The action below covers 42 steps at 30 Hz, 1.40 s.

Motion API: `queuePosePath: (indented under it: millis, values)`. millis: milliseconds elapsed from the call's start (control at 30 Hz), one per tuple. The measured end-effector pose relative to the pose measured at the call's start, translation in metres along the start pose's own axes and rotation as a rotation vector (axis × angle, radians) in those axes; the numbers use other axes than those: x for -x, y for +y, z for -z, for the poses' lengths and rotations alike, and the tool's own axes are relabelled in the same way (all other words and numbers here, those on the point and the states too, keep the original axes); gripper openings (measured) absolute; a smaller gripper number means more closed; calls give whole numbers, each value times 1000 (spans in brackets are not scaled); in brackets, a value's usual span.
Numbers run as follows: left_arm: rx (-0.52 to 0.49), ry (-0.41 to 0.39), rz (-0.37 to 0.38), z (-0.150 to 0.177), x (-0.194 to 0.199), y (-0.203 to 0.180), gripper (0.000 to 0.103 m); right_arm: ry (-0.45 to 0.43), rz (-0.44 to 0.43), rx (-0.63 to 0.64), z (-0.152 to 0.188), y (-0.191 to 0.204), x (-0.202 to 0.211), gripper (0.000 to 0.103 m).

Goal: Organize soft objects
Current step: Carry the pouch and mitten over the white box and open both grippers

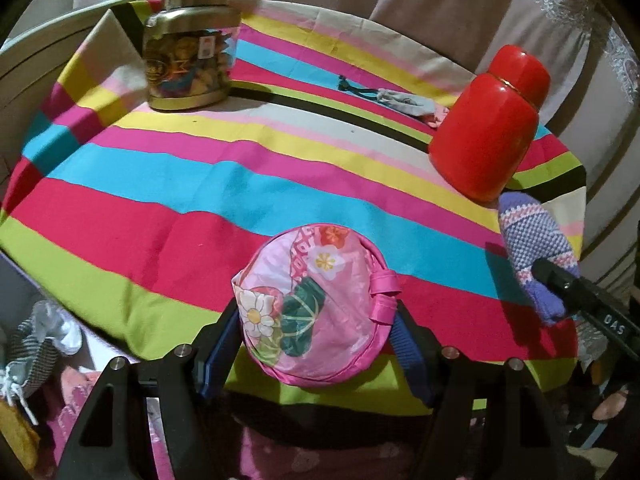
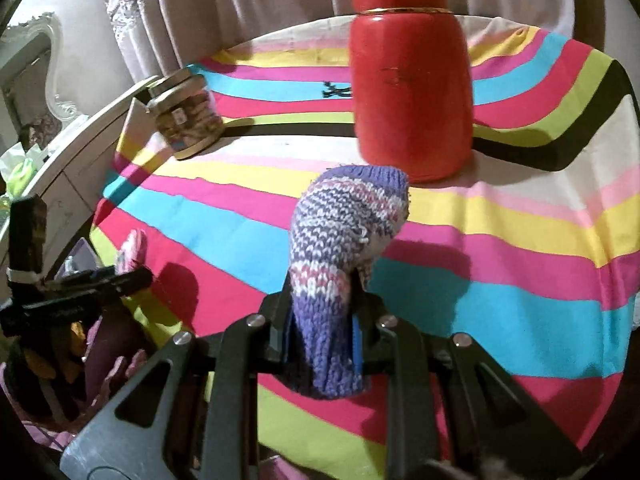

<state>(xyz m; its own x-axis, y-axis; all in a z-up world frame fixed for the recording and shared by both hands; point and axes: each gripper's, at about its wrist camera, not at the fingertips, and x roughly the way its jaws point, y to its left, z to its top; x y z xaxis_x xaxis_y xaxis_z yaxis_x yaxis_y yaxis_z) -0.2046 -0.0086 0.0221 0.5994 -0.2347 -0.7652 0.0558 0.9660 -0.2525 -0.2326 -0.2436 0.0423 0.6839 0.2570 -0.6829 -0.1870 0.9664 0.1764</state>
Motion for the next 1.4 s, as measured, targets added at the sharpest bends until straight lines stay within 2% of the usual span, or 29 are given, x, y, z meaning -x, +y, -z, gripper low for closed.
queuePosePath:
  millis: [333,833,1233,1400]
  values:
    - [0,-34,-54,4,14,12,71,16,-73,140,-5,55,-5,25]
    - [46,-115,-172,19,65,55,71,20,-210,365,-17,137,-6,25]
    - [190,-115,-297,48,93,116,72,50,-356,570,-4,217,-10,25]
    - [292,-108,-387,69,110,153,72,93,-448,663,11,259,-16,25]
